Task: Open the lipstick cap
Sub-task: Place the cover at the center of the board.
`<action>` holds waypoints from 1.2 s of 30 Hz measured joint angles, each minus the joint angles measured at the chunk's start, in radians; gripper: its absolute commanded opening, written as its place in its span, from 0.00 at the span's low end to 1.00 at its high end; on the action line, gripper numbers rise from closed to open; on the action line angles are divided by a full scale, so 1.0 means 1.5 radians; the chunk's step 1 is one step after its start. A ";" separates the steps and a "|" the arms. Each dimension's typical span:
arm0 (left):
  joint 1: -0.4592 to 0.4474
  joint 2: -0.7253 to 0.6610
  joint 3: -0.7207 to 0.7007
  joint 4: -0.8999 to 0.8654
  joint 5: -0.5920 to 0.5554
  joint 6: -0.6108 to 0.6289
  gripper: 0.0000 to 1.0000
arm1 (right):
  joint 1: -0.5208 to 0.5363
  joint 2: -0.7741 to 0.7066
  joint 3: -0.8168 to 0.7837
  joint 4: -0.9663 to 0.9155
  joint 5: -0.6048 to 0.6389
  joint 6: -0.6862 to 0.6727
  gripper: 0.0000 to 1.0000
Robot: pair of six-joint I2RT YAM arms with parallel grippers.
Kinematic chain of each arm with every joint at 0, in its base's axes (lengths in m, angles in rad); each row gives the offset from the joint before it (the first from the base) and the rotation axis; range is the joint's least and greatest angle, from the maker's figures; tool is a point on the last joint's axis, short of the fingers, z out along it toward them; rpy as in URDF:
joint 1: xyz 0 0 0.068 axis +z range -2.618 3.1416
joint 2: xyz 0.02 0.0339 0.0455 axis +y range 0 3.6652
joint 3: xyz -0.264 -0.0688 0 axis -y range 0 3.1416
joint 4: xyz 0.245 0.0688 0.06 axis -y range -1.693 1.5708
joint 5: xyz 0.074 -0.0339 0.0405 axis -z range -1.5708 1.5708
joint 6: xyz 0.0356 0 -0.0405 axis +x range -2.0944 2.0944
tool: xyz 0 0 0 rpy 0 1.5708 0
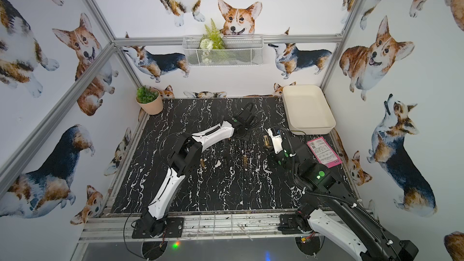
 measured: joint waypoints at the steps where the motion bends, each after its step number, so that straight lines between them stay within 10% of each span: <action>1: 0.000 0.000 -0.002 0.004 0.000 -0.001 0.00 | 0.000 0.001 0.000 0.001 0.000 0.000 0.00; 36: 0.037 -0.087 0.013 -0.020 0.036 -0.046 0.57 | 0.000 0.021 0.003 0.011 -0.002 -0.005 0.04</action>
